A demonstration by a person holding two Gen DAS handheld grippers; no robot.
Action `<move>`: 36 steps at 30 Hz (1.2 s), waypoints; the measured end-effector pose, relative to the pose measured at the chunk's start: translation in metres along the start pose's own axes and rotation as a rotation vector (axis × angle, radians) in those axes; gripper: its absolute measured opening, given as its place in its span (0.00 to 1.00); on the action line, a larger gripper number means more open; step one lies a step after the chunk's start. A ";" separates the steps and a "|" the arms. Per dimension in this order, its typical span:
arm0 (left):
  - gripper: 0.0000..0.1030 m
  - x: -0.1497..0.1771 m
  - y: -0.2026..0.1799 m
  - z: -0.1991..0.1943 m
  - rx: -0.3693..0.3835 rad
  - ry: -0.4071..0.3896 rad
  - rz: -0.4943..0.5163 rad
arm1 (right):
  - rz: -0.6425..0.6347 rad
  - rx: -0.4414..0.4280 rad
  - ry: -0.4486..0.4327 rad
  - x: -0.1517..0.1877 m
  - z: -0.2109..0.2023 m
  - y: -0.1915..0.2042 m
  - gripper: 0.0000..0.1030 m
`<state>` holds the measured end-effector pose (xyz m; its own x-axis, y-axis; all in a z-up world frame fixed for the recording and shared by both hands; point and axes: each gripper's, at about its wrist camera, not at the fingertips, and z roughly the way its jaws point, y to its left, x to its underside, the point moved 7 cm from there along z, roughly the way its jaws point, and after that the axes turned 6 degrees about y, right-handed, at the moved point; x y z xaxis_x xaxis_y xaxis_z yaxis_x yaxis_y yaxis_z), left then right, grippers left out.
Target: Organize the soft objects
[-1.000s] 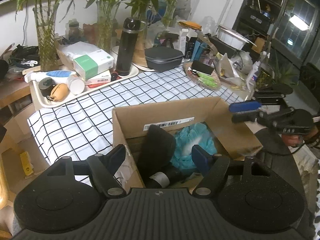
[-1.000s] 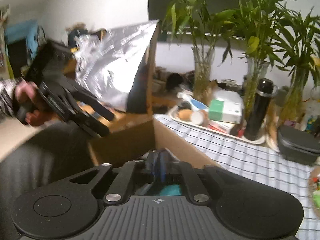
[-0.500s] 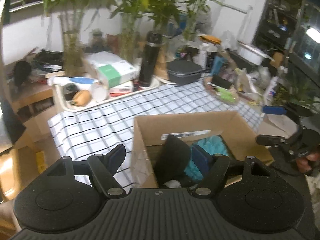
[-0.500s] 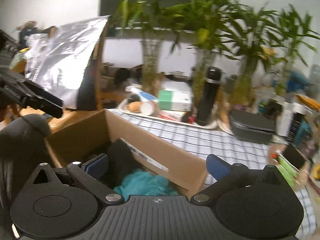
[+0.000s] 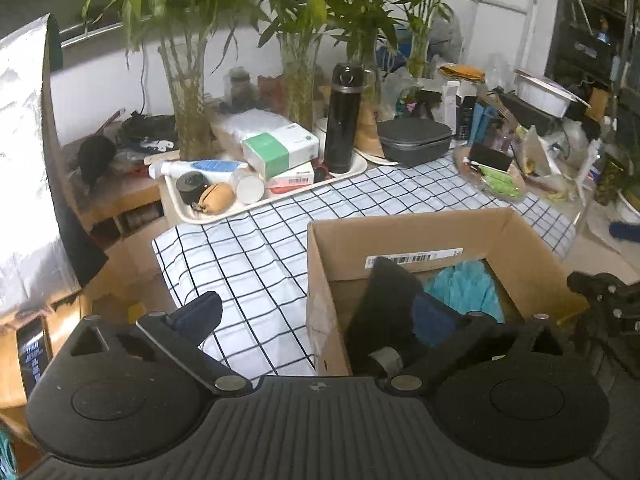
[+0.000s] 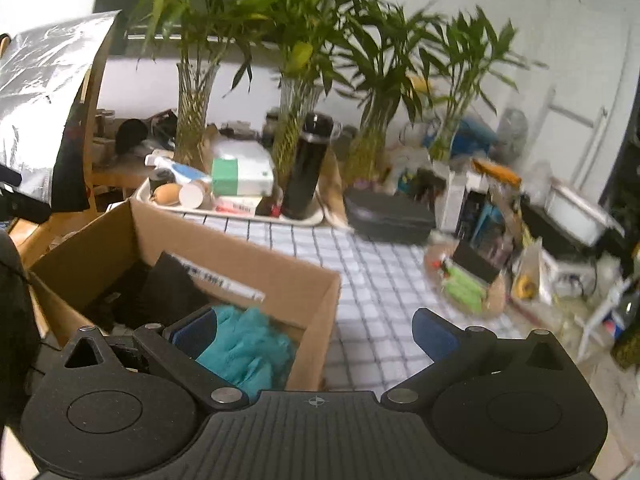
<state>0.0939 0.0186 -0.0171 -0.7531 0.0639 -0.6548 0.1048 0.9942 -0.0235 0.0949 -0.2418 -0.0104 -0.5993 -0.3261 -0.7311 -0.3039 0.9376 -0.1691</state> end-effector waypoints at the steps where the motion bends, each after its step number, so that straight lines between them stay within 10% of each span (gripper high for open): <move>1: 1.00 0.002 -0.001 0.000 -0.012 0.002 -0.001 | 0.021 -0.012 0.019 0.002 -0.001 0.002 1.00; 12: 1.00 0.020 -0.011 0.008 -0.084 0.097 0.039 | 0.214 -0.058 0.252 0.019 0.008 0.018 1.00; 36: 1.00 0.048 -0.018 0.022 -0.088 0.294 -0.002 | 0.185 -0.055 0.362 0.030 0.015 0.039 1.00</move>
<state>0.0697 0.0019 -0.0644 -0.9103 0.0718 -0.4076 0.0565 0.9972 0.0495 0.0767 -0.2134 -0.0490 -0.8665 -0.1831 -0.4644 -0.1998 0.9797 -0.0133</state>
